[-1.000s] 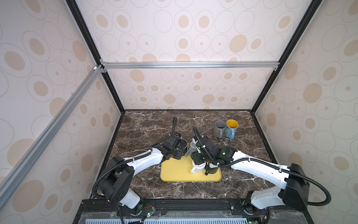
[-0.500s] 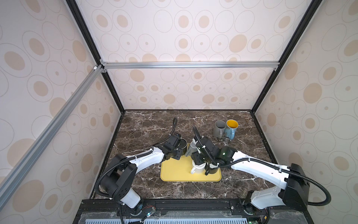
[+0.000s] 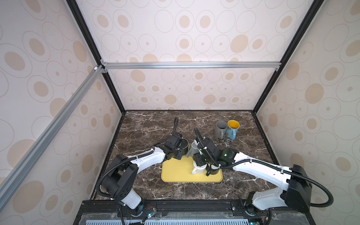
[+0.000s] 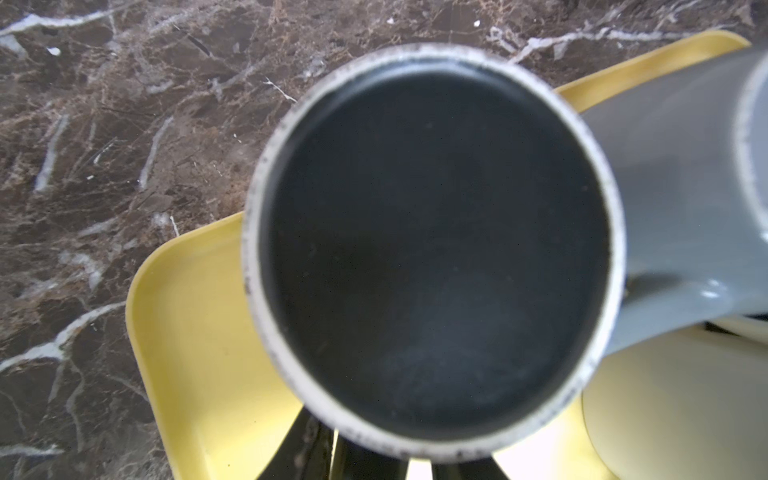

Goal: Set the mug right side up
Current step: 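Close the left gripper on the base of the lying black mug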

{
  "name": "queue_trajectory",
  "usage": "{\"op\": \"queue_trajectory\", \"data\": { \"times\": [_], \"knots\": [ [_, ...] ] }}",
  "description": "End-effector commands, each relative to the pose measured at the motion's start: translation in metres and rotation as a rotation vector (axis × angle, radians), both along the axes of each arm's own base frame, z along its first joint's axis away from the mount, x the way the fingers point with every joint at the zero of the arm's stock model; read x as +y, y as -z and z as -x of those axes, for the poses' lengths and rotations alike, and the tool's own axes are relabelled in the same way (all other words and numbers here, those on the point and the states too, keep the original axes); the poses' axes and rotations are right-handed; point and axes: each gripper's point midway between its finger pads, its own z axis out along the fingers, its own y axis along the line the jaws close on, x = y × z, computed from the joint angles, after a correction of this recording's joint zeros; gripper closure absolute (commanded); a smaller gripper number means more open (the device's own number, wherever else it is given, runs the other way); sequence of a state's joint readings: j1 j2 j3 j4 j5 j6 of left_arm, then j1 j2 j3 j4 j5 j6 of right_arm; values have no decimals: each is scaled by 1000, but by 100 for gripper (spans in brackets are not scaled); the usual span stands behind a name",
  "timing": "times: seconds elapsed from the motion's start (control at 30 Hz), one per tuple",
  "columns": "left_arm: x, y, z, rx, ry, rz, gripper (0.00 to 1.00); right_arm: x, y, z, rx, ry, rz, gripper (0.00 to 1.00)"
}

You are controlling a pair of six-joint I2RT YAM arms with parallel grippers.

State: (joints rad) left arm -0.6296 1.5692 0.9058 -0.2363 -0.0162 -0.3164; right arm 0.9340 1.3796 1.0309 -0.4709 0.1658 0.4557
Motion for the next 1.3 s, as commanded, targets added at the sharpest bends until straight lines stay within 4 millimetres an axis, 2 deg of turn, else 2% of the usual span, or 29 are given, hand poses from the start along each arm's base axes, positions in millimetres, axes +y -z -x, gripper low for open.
{"op": "queue_trajectory", "data": {
  "times": [0.0,0.43,0.67,0.77,0.83,0.87,1.27],
  "knots": [
    [-1,-17,-11,-39,0,10,65,-6,-1,1,-8,13,5,43],
    [5,-18,-11,-43,-11,-28,75,-5,2,2,4,4,6,43],
    [11,-20,-12,-51,-20,-53,77,-3,3,3,16,2,-1,43],
    [13,-23,-12,-62,-26,-62,85,-2,3,4,19,0,-3,43],
    [13,-25,-13,-72,-27,-61,97,-3,3,4,18,2,-3,43],
    [14,-28,-14,-80,-34,-63,100,-2,3,4,19,0,-4,43],
    [19,-66,-19,-175,-51,-46,100,-3,-2,4,5,9,-26,43]
  ]
}}
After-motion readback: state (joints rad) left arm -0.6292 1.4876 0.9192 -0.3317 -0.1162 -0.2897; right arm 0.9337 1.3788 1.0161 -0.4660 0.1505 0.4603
